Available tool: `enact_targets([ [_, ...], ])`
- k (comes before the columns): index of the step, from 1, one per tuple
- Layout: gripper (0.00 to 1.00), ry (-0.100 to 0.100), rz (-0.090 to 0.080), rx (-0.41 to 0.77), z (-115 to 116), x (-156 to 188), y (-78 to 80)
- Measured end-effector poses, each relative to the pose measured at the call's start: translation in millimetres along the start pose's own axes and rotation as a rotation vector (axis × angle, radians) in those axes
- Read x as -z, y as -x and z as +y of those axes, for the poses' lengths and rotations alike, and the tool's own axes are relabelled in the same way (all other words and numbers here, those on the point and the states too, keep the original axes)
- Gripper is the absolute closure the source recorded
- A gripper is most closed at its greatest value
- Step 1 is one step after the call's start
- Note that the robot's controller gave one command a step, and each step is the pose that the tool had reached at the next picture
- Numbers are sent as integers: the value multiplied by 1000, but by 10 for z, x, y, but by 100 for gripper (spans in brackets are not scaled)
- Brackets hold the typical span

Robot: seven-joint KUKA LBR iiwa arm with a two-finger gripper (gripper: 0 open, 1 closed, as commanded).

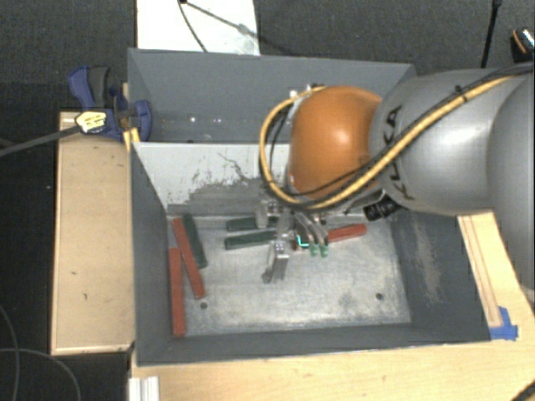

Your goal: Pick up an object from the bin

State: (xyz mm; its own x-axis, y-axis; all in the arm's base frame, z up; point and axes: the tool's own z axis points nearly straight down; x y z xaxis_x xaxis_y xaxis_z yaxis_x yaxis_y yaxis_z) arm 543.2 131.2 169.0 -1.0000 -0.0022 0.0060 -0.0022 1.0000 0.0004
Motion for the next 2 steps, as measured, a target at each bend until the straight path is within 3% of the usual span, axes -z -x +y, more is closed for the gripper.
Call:
enact_targets([
  [1, 0, 0, -3, -77, 46, -1020, 334],
  [2, 100, 2, -9, -80, 48, -979, 347],
])
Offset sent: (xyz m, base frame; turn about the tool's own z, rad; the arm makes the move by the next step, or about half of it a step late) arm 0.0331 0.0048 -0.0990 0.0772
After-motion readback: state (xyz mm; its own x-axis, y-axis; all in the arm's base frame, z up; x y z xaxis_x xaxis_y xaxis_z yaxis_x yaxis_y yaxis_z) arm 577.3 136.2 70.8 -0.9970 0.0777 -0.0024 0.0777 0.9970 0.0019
